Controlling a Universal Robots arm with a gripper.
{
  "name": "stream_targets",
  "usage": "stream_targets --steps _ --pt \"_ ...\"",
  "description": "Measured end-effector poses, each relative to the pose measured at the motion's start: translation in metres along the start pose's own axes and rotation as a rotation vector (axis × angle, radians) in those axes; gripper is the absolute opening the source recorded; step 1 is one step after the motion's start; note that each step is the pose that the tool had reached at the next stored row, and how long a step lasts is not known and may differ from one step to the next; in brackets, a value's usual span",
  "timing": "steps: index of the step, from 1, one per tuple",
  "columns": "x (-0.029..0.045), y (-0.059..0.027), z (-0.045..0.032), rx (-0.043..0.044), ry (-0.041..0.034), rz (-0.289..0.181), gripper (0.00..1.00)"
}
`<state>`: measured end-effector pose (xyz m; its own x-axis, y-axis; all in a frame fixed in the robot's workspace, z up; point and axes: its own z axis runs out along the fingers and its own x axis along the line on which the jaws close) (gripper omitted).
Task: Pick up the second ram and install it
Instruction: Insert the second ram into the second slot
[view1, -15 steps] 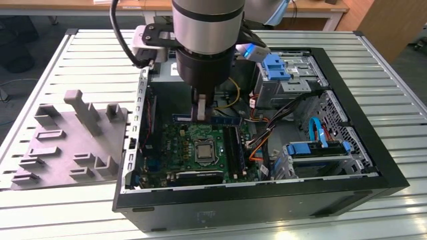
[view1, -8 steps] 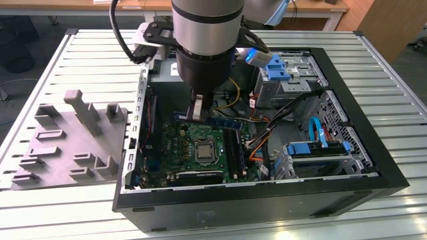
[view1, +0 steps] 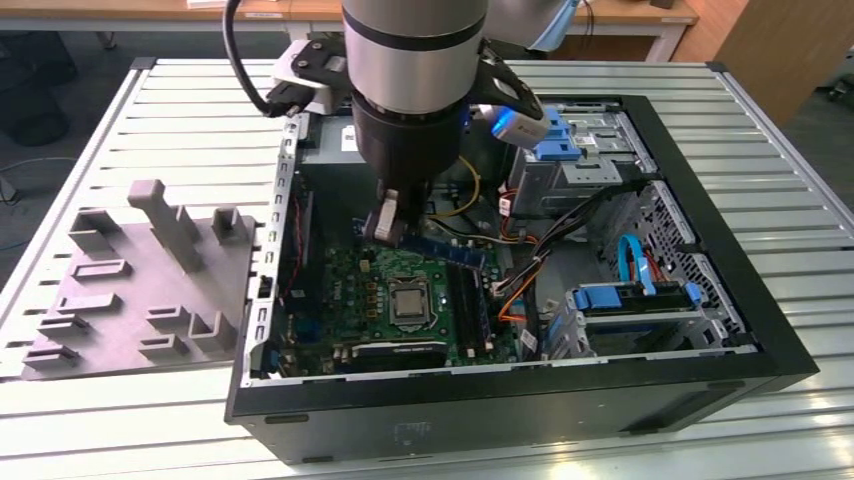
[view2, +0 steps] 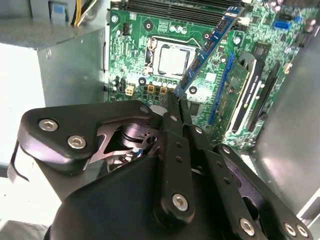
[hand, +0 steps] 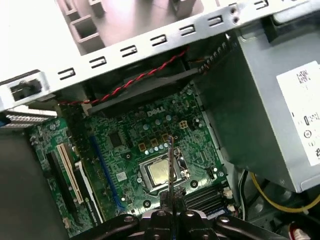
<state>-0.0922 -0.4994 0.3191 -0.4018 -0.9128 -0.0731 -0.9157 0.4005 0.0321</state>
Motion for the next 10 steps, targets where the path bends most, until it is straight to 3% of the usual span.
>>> stream_targets --steps 10 --pt "0.0002 -0.0001 0.0024 0.0133 -0.0058 0.182 0.13"
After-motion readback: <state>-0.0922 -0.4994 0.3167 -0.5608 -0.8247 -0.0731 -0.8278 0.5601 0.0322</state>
